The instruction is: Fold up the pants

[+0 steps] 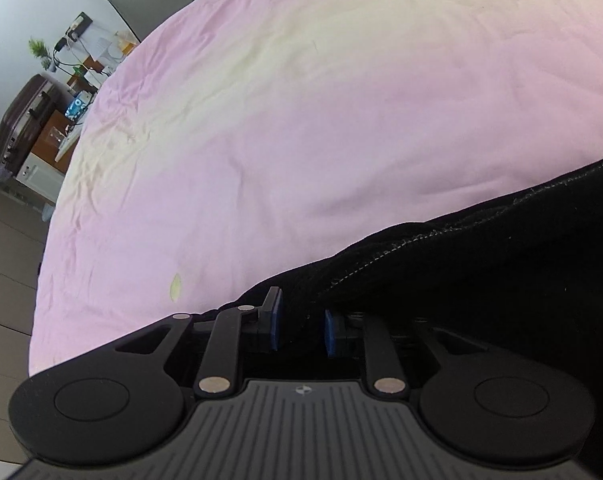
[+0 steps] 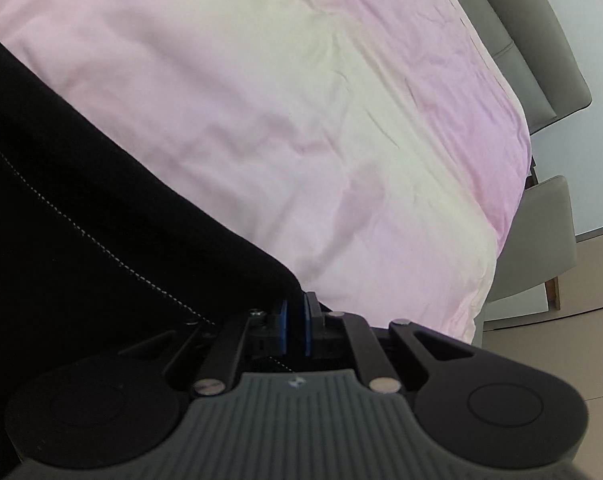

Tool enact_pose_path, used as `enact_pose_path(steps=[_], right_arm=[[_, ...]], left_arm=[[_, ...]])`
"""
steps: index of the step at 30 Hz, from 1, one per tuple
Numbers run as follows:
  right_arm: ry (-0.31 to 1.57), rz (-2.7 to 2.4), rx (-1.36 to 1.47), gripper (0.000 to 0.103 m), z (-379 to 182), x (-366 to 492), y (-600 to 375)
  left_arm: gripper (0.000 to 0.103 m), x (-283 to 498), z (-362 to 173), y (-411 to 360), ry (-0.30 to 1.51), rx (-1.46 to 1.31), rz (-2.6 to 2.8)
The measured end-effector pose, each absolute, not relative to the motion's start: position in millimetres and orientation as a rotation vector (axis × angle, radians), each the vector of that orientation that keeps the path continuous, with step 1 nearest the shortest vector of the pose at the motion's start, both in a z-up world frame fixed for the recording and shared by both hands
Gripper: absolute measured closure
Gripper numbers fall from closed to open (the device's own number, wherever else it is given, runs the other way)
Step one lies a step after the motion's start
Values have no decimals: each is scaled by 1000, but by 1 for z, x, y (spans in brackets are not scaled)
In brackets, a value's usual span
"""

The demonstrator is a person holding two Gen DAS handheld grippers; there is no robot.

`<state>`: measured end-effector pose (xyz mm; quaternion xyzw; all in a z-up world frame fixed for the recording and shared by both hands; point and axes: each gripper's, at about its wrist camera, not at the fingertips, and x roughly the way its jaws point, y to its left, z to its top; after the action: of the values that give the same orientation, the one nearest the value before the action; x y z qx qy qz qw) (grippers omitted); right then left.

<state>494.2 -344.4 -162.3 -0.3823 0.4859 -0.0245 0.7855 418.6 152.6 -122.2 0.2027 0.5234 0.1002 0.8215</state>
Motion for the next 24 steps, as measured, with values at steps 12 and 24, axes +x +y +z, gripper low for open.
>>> enact_pose_path(steps=[12,24], right_arm=[[992,-126,-848,41,-131,478,-348],[995,-126,-782,30,-100,408,-355]], left_arm=[[38,416,-77,163,1142,415,161],[21,349,-14,203,1047,258,272]])
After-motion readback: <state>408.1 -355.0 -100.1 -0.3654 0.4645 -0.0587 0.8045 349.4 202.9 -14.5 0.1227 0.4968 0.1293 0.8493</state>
